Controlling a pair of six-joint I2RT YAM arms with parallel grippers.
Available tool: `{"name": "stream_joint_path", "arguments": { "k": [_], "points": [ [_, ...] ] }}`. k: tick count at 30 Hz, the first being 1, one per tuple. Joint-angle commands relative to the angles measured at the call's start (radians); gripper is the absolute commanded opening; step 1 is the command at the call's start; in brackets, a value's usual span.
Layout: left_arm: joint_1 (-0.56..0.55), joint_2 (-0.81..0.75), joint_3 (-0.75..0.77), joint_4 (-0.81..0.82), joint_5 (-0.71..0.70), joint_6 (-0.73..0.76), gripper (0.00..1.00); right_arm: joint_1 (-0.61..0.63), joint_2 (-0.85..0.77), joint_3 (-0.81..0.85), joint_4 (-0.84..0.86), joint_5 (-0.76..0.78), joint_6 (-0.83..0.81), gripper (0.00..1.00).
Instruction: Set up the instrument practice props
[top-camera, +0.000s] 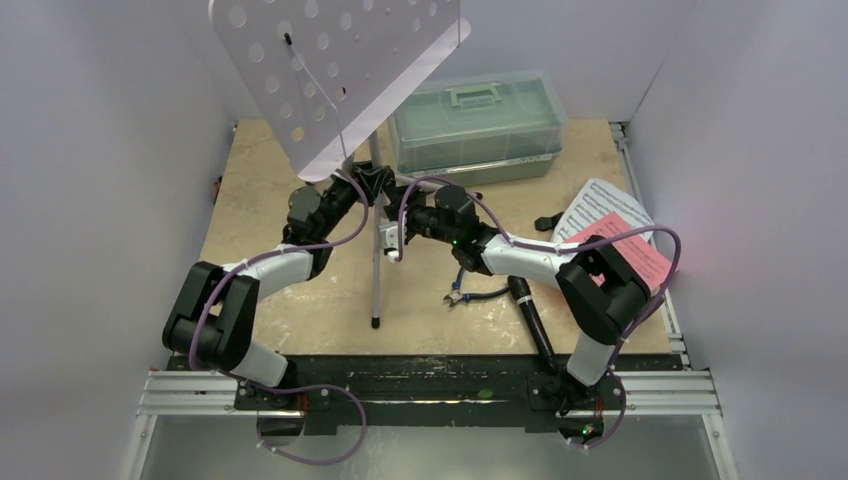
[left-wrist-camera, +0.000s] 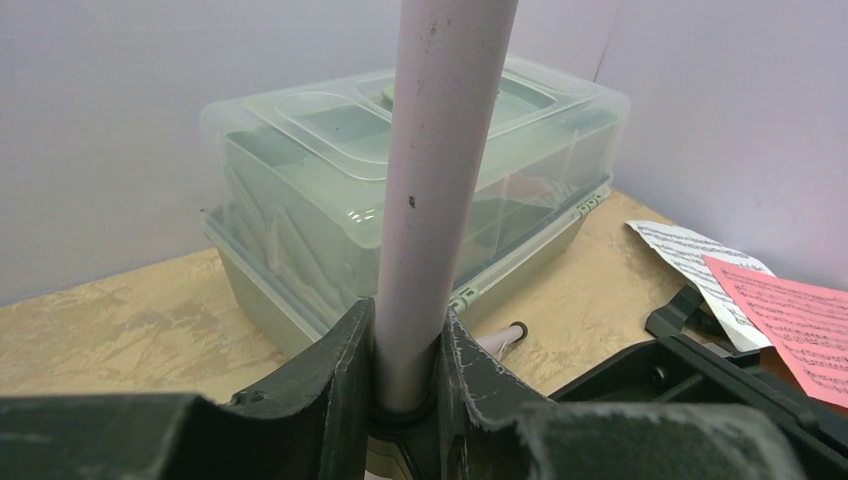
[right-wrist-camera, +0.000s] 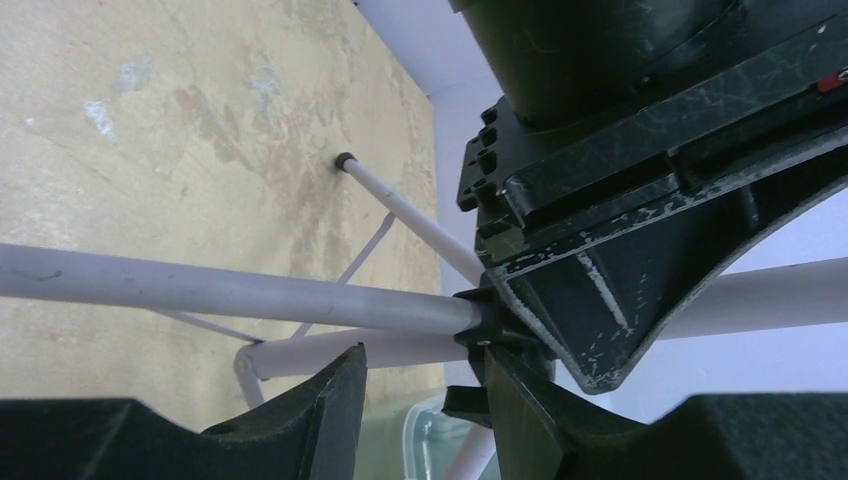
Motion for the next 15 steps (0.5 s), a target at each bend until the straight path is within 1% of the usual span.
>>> {"name": "stream_joint_path", "arguments": {
  "k": [1, 6, 10, 15],
  "points": [
    [0.008, -0.012, 0.016, -0.055, -0.026, -0.080, 0.00, -0.002, 0.017, 0.016, 0.105, 0.081, -0.028, 0.50],
    [0.008, -0.011, 0.016, -0.055, -0.026, -0.081, 0.00, -0.002, 0.009, -0.005, 0.160, 0.101, -0.058, 0.55],
    [0.008, -0.012, 0.015, -0.053, -0.024, -0.082, 0.00, -0.009, 0.017, 0.003, 0.157, 0.137, -0.107, 0.56],
    [0.008, -0.012, 0.015, -0.054, -0.026, -0.081, 0.00, -0.016, 0.018, -0.010, 0.168, 0.126, -0.110, 0.55]
  ]
}}
